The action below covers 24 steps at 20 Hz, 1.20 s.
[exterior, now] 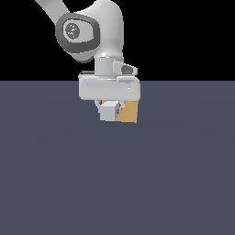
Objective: Insert the peg into the horizontal hole in a box.
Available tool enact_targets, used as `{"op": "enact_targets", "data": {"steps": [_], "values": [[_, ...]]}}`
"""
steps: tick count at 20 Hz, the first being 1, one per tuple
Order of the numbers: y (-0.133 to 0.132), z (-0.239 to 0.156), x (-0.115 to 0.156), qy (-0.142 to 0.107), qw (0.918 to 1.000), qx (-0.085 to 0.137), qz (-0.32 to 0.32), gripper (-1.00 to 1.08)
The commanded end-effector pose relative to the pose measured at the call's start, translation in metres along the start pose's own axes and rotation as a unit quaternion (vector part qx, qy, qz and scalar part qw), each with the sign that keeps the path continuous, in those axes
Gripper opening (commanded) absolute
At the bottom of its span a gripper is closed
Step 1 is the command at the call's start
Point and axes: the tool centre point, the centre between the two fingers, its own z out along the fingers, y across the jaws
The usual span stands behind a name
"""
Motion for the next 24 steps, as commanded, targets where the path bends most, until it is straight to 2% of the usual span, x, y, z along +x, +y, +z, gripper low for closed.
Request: {"op": "enact_targets", "data": {"steps": [1, 17, 24], "values": [[0.003, -0.004, 0.006, 0.0, 1.0, -0.002, 0.005, -1.0], [0.005, -0.005, 0.007, 0.0, 1.0, -0.001, 0.005, -1.0], [0.005, -0.005, 0.033, 0.001, 1.0, -0.001, 0.005, -1.0]]}}
